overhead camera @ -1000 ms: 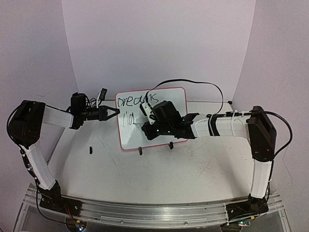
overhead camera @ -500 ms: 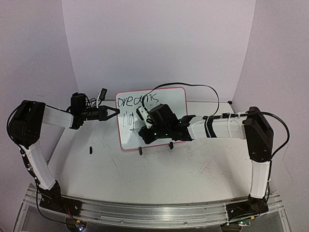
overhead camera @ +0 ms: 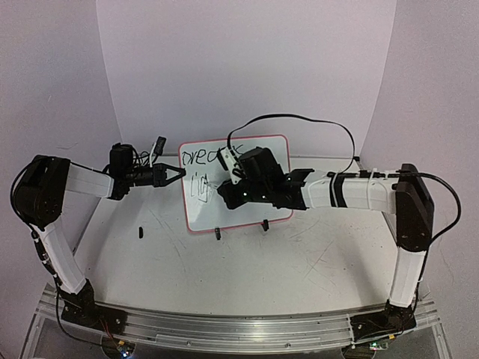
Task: Write a sentence on the whiteboard
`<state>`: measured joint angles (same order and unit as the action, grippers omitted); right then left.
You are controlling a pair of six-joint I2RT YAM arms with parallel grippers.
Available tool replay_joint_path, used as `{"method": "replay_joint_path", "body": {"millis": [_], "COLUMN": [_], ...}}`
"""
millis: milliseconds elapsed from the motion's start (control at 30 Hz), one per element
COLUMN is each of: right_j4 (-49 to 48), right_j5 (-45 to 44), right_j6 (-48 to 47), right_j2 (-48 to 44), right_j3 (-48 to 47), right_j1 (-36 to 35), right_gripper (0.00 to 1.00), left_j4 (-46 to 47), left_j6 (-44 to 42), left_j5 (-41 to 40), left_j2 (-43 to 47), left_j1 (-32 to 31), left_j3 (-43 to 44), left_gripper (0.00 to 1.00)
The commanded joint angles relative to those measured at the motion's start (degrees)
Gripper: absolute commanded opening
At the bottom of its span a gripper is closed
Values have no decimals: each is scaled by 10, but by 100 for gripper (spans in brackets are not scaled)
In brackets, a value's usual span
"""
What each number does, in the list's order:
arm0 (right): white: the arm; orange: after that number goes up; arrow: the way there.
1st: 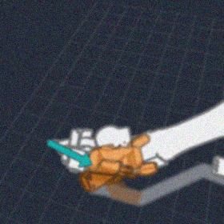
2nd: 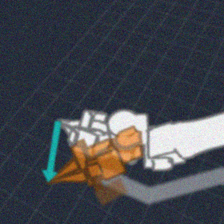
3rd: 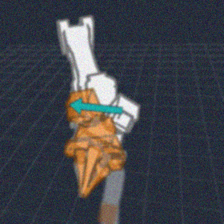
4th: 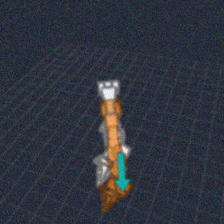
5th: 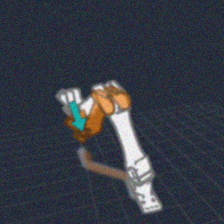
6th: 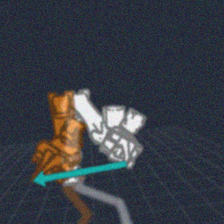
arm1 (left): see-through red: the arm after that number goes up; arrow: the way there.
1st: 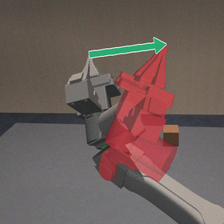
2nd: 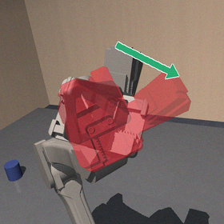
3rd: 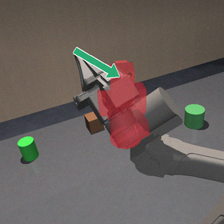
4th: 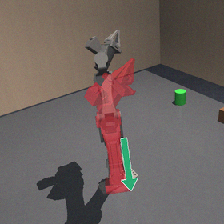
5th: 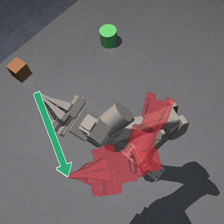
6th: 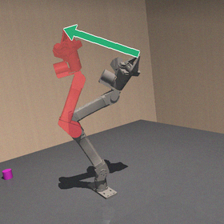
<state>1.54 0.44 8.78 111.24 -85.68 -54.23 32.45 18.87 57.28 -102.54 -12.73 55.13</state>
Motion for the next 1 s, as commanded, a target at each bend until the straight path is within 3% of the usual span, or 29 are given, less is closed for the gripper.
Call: {"method": "replay_joint_path", "body": {"millis": [0,500,967], "right_j4": [-10,-8,-8], "right_j5": [-28,-35,-25], "right_j6": [-11,-37,-24], "right_j2": [-29,18,21], "right_j3": [-8,-64,-39], "right_j1": [20,28,31], "right_gripper": [0,0,0], "left_j4": [2,0,0], "left_j6": [-29,-29,-29], "left_j5": [-28,-28,-28], "left_j2": [-7,-11,-11], "left_j1": [-4,-5,-4], "left_j3": [25,28,29], "left_gripper": [0,0,0]}}
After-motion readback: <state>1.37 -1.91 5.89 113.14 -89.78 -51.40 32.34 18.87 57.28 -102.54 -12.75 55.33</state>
